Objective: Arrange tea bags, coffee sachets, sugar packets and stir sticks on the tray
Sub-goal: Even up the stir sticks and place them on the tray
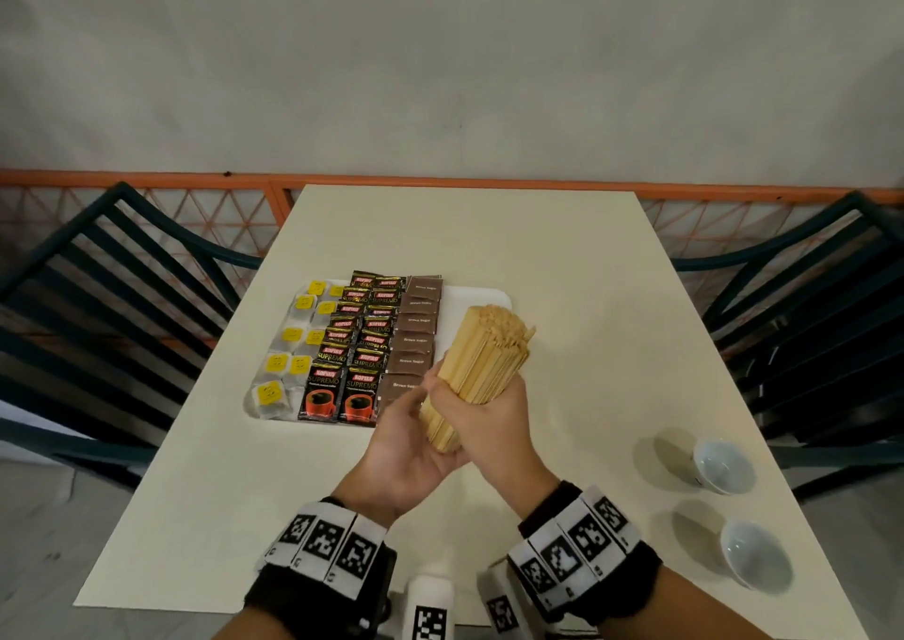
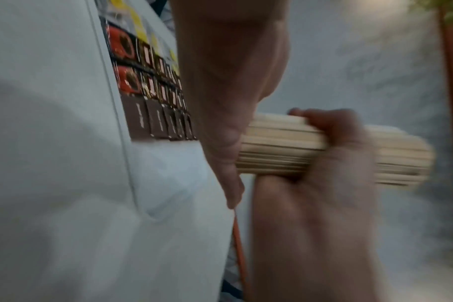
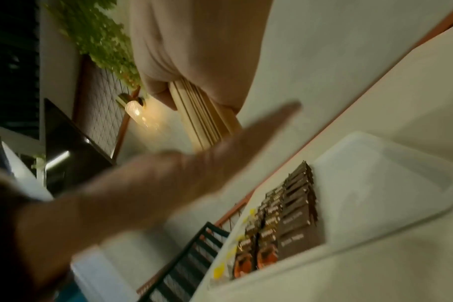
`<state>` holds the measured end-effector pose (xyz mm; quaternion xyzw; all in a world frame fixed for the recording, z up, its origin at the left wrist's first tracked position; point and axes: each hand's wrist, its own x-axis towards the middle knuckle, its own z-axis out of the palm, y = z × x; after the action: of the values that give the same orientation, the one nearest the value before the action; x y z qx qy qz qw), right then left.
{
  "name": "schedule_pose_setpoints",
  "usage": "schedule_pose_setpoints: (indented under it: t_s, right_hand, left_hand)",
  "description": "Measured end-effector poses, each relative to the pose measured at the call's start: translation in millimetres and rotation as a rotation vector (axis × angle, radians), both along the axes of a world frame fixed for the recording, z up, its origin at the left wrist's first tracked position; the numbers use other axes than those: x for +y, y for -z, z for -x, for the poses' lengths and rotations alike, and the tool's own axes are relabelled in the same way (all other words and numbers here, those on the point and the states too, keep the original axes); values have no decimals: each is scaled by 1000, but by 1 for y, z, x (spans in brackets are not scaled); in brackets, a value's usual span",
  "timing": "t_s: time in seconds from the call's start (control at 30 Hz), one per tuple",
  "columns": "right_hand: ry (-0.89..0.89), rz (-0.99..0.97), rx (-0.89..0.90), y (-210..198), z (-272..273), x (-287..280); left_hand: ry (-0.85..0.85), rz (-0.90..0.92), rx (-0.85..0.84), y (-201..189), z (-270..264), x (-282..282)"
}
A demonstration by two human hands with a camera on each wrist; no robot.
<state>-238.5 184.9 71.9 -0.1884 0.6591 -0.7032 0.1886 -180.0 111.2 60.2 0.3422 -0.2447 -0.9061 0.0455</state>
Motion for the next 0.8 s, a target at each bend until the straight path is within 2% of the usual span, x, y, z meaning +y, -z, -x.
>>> schedule_pose_setpoints:
  t_s: [0.3,0.4,0.5,0.57,0.67,0.77,0.8]
  right_hand:
    - [-82,38,27,1,-3,3]
    - [-106,-26,43,8,-6,5]
    - [-107,-59,-30,17,-4,7]
    - [-90,-85,-62,22,-3,8]
    - [-130,-114,-66,33,-1,8]
    - [-193,-98,-31,42,0,9]
    - [-216,-85,-1,44,-2,7]
  left_hand:
    - [-77,-51,72,-3,0,3]
    - [-40,2,77,-2,3,10]
    - [32,109,3,9,0,12]
    - [73,273,-100,16,-3,10]
    - [129,659,-146,15,-6,1]
    - [-20,1069,43,-7,-7,-7]
    - [-53,1256,107,-18,-5,-8]
